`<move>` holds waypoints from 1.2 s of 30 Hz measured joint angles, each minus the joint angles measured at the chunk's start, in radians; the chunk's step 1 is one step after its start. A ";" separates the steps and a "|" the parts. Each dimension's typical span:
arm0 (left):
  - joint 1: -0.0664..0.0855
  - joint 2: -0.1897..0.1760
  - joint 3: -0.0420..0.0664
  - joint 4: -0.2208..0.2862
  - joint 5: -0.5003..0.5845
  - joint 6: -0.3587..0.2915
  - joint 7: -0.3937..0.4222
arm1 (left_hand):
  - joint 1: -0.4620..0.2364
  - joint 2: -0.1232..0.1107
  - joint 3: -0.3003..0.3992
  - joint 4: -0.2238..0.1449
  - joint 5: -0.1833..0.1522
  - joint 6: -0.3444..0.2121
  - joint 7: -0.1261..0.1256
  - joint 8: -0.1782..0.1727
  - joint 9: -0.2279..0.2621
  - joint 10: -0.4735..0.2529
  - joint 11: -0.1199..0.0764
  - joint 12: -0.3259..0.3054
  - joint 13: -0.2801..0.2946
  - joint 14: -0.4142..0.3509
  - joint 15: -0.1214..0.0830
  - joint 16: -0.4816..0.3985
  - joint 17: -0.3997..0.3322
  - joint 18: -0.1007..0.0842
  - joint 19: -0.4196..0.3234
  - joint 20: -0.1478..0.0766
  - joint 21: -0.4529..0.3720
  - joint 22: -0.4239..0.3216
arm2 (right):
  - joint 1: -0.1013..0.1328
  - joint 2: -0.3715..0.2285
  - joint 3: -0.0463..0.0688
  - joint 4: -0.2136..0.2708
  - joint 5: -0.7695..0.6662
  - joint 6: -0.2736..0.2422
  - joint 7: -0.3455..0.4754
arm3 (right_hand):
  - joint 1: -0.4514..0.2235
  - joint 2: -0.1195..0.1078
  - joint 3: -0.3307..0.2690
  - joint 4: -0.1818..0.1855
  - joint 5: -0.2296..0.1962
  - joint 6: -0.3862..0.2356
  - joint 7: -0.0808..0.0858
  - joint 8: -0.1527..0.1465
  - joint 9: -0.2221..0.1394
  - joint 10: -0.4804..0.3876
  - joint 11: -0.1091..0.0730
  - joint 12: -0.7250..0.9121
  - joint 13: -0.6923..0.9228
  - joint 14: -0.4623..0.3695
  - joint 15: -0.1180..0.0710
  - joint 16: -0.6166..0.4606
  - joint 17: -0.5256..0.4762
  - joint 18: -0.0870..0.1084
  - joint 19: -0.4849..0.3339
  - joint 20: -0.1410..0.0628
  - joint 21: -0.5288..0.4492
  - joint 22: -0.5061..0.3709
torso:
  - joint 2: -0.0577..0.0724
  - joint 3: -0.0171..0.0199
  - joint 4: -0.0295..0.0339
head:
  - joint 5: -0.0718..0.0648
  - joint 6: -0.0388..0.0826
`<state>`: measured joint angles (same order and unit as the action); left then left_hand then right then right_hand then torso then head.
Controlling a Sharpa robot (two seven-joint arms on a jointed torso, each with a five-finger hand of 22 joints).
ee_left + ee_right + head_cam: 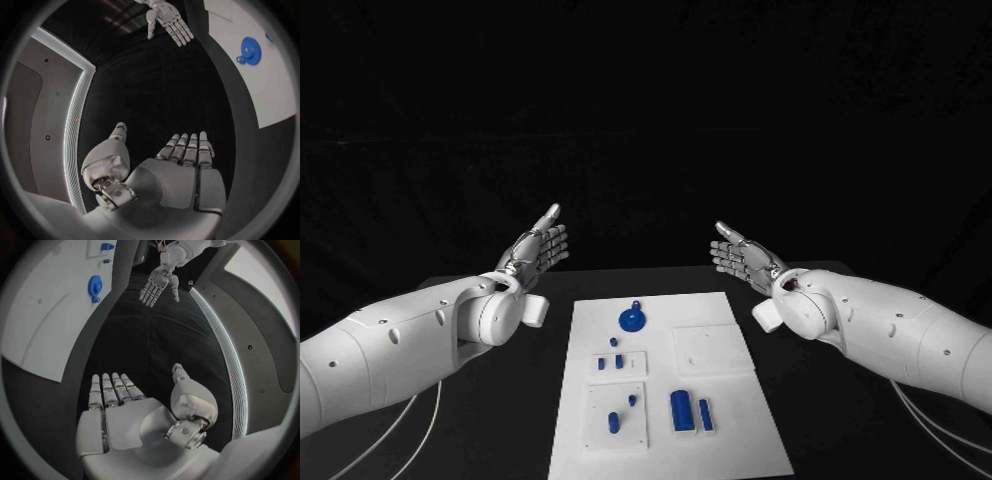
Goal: Assemble the parts on the task board
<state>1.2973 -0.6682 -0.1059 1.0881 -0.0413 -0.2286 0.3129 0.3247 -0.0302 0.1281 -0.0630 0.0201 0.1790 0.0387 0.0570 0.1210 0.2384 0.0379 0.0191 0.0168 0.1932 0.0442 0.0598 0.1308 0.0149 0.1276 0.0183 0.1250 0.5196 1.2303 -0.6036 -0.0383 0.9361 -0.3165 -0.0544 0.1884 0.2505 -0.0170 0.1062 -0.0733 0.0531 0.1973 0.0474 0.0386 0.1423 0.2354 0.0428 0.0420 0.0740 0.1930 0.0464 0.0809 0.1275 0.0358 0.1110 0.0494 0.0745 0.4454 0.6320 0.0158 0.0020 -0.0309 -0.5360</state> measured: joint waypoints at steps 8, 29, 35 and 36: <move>-0.104 -0.047 0.047 0.197 0.006 -0.128 0.036 | -0.237 0.022 -0.093 0.047 -0.012 -0.131 -0.028 -0.041 -0.089 -0.174 -0.028 -0.012 -0.012 -0.141 -0.033 -0.040 -0.096 0.000 -0.092 -0.015 -0.091 -0.379 | -0.054 -0.054 0.013 0.192 0.051 -0.129 0.048 | -0.183 0.012 -0.076 0.055 -0.035 -0.144 -0.034 -0.025 -0.104 -0.172 -0.032 -0.029 -0.054 -0.141 -0.033 -0.060 -0.093 -0.019 -0.080 -0.037 -0.054 -0.326 | -0.058 -0.0105 -0.0014 | 0.025 -0.049; -0.247 -0.112 0.105 0.479 0.039 -0.505 0.173 | -0.317 0.031 -0.125 0.063 -0.015 -0.174 -0.039 -0.054 -0.120 -0.233 -0.038 -0.012 -0.016 -0.189 -0.043 -0.056 -0.130 0.001 -0.124 -0.018 -0.122 -0.519 | -0.180 -0.175 0.037 0.631 0.282 -0.649 0.279 | -0.245 0.017 -0.101 0.074 -0.050 -0.193 -0.048 -0.035 -0.141 -0.232 -0.043 -0.038 -0.073 -0.188 -0.046 -0.077 -0.127 -0.022 -0.106 -0.050 -0.071 -0.445 | -0.088 -0.0158 -0.0020 | 0.031 -0.064; -0.247 -0.112 0.105 0.479 0.041 -0.521 0.181 | -0.317 0.031 -0.125 0.063 -0.015 -0.174 -0.039 -0.054 -0.120 -0.233 -0.038 -0.012 -0.016 -0.189 -0.043 -0.056 -0.130 0.001 -0.124 -0.018 -0.122 -0.519 | -0.180 -0.176 0.038 0.632 0.302 -0.686 0.299 | -0.245 0.017 -0.101 0.074 -0.049 -0.193 -0.048 -0.035 -0.141 -0.232 -0.043 -0.038 -0.073 -0.188 -0.046 -0.077 -0.127 -0.022 -0.106 -0.050 -0.071 -0.444 | -0.088 -0.0159 -0.0020 | 0.031 -0.064; -0.247 -0.112 0.105 0.479 0.041 -0.523 0.182 | -0.317 0.031 -0.124 0.063 -0.015 -0.174 -0.039 -0.054 -0.120 -0.233 -0.038 -0.012 -0.016 -0.189 -0.043 -0.056 -0.130 0.001 -0.124 -0.018 -0.121 -0.519 | -0.180 -0.176 0.038 0.632 0.304 -0.689 0.301 | -0.245 0.017 -0.101 0.074 -0.049 -0.193 -0.048 -0.035 -0.141 -0.232 -0.043 -0.038 -0.073 -0.188 -0.046 -0.077 -0.127 -0.022 -0.106 -0.050 -0.071 -0.444 | -0.088 -0.0159 -0.0020 | 0.031 -0.064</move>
<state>1.0502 -0.7805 -0.0010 1.5669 0.0000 -0.7517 0.4951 0.0073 0.0005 0.0036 -0.0003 0.0047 0.0053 0.0000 0.0031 0.0009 0.0053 0.0000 0.0068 0.0010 0.0044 0.0009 0.0036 0.0010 0.0155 0.0036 0.0000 0.0035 0.0009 1.0506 -0.7795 -0.0008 1.5681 -0.0128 -0.7438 0.4893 0.0055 -0.0001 0.0054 0.0009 0.0037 0.0045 -0.0001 0.0036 0.0009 0.0036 -0.0001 0.0036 0.0009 0.0047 0.0005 0.0035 0.0009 0.0138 0.0049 -0.0001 0.0035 0.0010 0.5443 -0.0001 0.0000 0.0000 -0.6000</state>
